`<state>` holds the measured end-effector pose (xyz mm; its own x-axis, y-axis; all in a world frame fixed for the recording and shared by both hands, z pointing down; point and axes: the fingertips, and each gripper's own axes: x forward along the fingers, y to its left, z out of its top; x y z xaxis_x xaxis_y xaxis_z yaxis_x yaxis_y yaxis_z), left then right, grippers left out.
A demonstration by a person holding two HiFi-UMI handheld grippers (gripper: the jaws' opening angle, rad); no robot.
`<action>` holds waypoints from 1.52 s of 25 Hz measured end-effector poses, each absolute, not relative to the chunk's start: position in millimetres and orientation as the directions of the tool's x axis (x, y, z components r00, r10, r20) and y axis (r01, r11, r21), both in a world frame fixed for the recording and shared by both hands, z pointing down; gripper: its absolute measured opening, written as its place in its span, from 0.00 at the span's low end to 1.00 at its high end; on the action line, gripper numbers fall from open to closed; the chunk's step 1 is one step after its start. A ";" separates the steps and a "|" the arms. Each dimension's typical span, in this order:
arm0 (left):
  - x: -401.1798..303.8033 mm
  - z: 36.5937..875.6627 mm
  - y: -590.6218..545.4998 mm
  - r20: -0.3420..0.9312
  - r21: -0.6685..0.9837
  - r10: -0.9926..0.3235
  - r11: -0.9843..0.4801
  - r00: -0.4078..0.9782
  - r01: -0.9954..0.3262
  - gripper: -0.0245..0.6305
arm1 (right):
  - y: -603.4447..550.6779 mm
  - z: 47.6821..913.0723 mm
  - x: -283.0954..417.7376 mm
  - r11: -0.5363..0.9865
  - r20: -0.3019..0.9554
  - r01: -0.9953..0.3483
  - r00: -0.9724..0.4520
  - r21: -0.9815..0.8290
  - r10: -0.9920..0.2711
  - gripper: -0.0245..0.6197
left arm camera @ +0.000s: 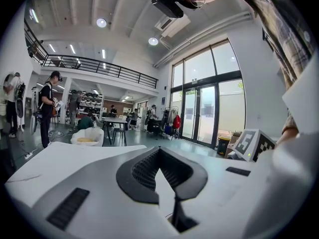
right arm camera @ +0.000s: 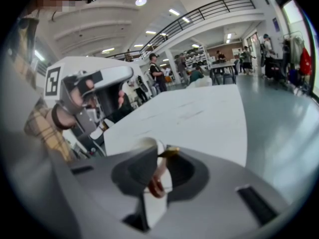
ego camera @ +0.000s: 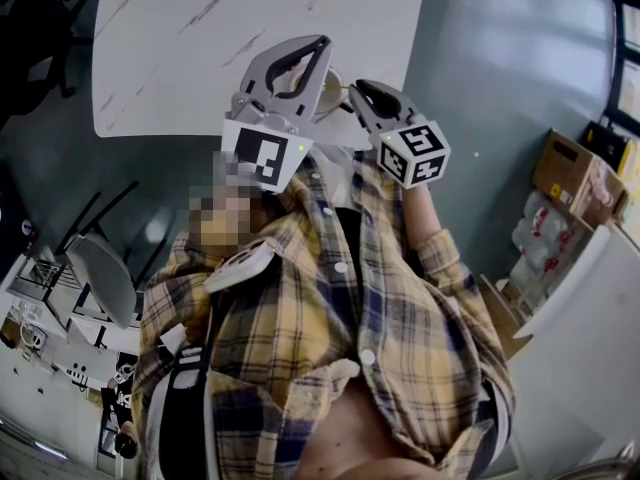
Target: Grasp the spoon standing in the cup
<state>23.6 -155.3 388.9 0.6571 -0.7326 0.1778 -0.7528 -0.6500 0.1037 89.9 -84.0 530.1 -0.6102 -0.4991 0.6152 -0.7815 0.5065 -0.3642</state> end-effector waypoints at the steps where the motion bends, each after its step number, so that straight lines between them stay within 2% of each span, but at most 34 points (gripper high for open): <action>1: 23.6 388.6 -155.5 0.177 0.103 -0.732 -0.650 0.657 -0.753 0.06 | -83.8 529.6 89.4 0.506 0.613 -0.779 -0.614 -0.371 -0.497 0.14; 15: 26.1 380.0 -156.1 0.155 0.101 -0.737 -0.651 0.658 -0.752 0.06 | -80.8 510.4 79.6 0.544 0.573 -0.729 -0.675 -0.416 -0.465 0.09; 24: 24.8 371.1 -152.8 0.136 0.080 -0.749 -0.644 0.648 -0.761 0.06 | -81.4 496.6 79.0 0.589 0.576 -0.726 -0.666 -0.355 -0.473 0.09; 38: 14.1 345.0 -157.0 0.093 0.029 -0.795 -0.599 0.599 -0.800 0.06 | -88.0 420.1 71.4 0.688 0.471 -0.674 -0.715 -0.268 -0.517 0.09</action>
